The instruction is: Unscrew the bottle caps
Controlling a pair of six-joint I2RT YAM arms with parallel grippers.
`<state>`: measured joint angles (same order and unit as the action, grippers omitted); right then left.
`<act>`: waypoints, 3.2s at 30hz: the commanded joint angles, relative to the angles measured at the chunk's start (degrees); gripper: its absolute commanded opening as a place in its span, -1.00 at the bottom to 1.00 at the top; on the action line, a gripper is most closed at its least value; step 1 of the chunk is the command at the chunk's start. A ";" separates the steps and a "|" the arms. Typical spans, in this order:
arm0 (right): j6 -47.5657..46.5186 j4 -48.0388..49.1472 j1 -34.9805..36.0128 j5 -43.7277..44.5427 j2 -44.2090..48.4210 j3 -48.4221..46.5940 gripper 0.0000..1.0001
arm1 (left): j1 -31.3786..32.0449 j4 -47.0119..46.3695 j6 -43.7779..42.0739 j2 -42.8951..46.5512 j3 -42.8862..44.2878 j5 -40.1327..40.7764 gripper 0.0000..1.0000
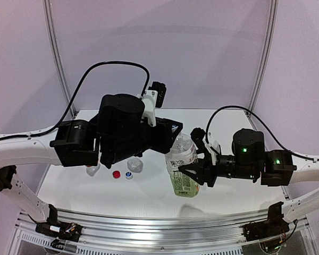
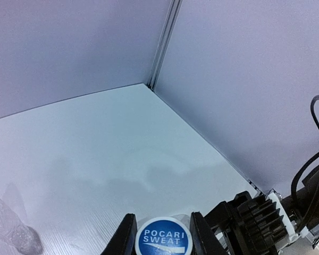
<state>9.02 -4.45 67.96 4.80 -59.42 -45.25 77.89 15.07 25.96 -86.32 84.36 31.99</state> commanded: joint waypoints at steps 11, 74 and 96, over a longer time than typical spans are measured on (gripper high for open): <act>0.45 2.86 0.23 -9.49 2.66 -0.09 -0.64 | 1.77 -1.13 -15.50 12.20 -7.29 -7.50 0.83; 0.62 0.80 0.23 -3.78 -0.51 -1.74 -0.64 | -1.50 0.34 -1.25 6.01 -3.62 -1.13 -0.81; 0.38 2.23 0.19 -10.81 1.75 -0.73 -0.69 | -0.77 -4.43 -15.56 15.28 -10.45 -13.41 0.67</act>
<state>9.67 -4.54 68.12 1.56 -59.59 -45.30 77.56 12.60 17.63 -77.06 77.60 26.24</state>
